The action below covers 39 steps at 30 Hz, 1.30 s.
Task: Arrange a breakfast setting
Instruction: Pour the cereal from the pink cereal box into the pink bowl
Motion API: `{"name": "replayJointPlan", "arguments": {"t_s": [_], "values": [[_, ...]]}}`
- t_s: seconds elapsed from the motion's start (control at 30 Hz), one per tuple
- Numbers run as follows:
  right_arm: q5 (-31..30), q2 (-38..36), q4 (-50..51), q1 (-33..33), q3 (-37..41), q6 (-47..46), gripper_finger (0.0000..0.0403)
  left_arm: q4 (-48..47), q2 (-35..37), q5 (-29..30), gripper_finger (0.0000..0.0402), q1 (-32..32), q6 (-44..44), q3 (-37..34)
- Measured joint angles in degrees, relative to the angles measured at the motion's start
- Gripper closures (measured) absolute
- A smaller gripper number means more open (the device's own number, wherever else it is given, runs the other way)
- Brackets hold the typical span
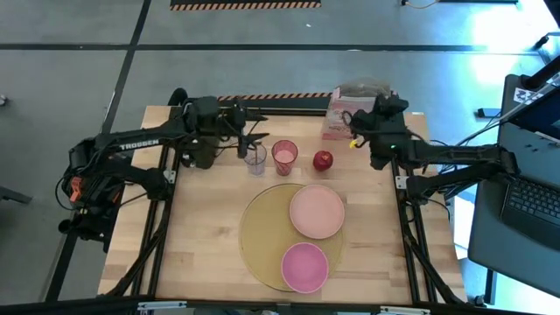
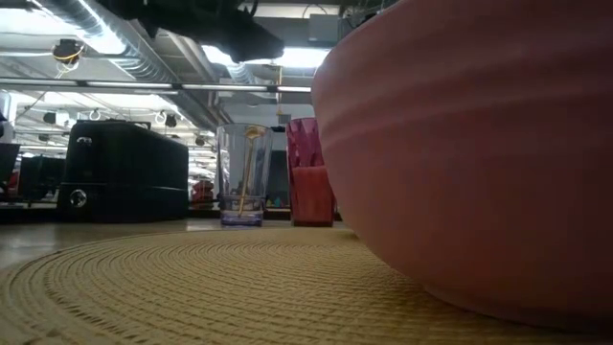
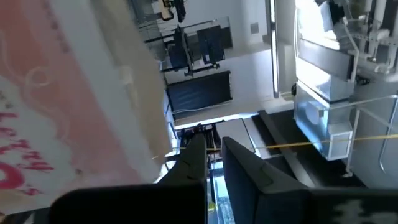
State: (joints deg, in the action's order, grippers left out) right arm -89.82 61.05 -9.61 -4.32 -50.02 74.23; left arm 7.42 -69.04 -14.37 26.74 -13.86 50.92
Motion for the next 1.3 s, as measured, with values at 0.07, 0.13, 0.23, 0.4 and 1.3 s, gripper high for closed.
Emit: {"name": "replayJointPlan", "arguments": {"t_s": [0.07,0.13,0.23,0.4,1.3], "values": [[-0.11,-0.64,1.16,0.13,1.72,-4.19,0.0379,0.44,0.02,-3.37,0.0184,2.04,1.34,0.0],[0.16,-2.1,1.97,0.17,3.56,-8.28,0.0379,0.41,0.02,-5.82,0.0184,3.68,1.94,0.0],[6.85,-5.29,2.4,0.15,5.32,-14.23,0.0379,0.55,0.02,-7.52,0.0184,5.52,3.04,0.05],[25.69,-10.24,1.4,-0.1,4.94,-18.41,0.0379,0.42,-2.98,-10.58,0.0184,6.17,4.13,4.25],[16.77,-14.63,17.32,-0.17,4.54,-22.71,0.0379,-23.74,-45.68,-15.51,0.0184,7.65,-2.84,50.62]]}}
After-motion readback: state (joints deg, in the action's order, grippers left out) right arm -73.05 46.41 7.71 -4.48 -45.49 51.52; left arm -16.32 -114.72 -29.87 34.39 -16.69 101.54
